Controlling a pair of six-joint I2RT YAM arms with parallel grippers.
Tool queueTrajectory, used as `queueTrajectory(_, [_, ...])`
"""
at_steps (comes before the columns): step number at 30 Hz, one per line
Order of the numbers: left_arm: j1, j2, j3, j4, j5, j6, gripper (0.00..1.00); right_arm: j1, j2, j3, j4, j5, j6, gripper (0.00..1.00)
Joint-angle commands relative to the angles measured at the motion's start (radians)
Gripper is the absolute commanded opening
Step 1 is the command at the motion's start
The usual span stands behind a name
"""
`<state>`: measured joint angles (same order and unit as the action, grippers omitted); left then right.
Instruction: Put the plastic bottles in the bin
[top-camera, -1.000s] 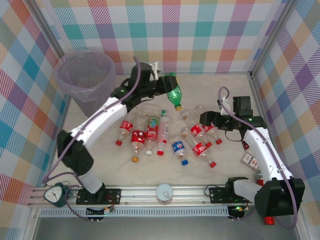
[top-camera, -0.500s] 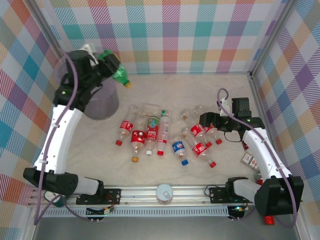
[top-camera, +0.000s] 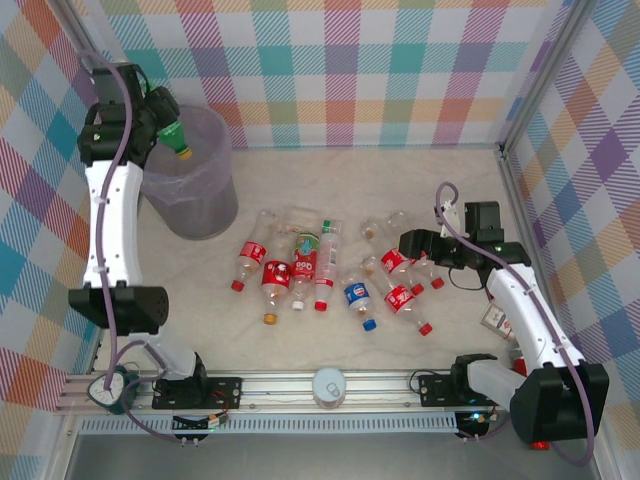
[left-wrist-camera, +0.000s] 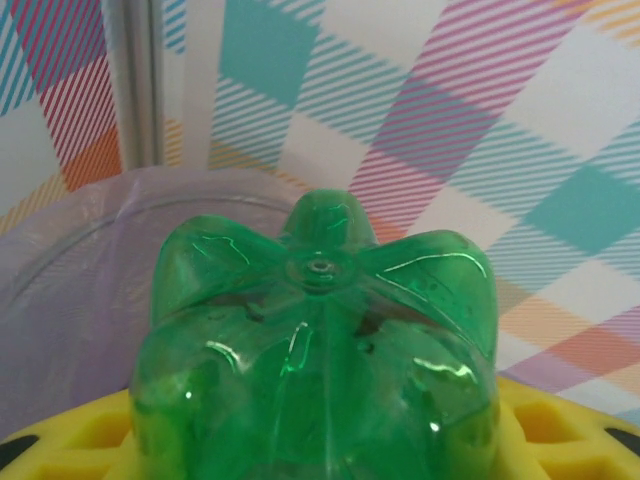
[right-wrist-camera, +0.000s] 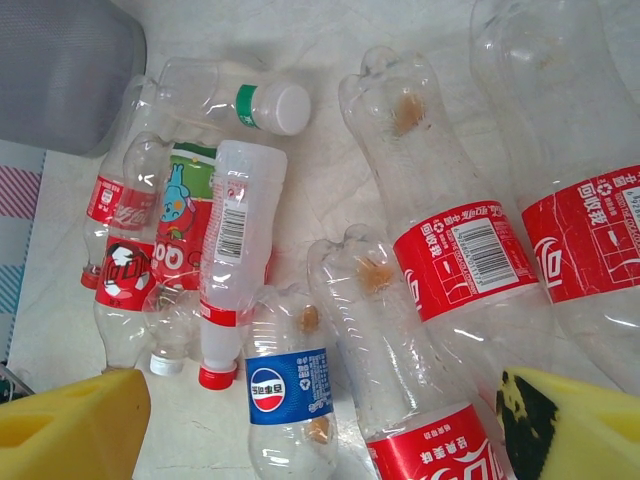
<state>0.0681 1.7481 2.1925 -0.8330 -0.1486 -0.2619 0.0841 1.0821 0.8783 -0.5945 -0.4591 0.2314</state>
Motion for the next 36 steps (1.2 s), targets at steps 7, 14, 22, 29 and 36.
queueTrajectory(7, [0.015, 0.191, 0.107, -0.183, -0.1, 0.216, 0.12, -0.004, -0.068, -0.012, -0.03, 0.032, 0.012, 0.89])
queueTrajectory(14, [0.015, 0.253, 0.077, -0.253, -0.048, 0.292, 0.12, -0.004, -0.059, -0.018, -0.014, 0.024, 0.022, 0.9])
queueTrajectory(22, [0.015, 0.28, -0.022, -0.246, 0.006, 0.307, 0.12, -0.005, -0.044, -0.031, 0.019, 0.039, 0.034, 0.9])
queueTrajectory(29, [0.015, 0.295, -0.064, -0.252, 0.01, 0.329, 0.26, -0.014, -0.006, 0.011, 0.032, 0.073, 0.025, 0.91])
queueTrajectory(36, [0.013, 0.284, -0.066, -0.247, 0.015, 0.332, 0.49, -0.078, 0.116, 0.224, -0.011, 0.077, -0.001, 0.92])
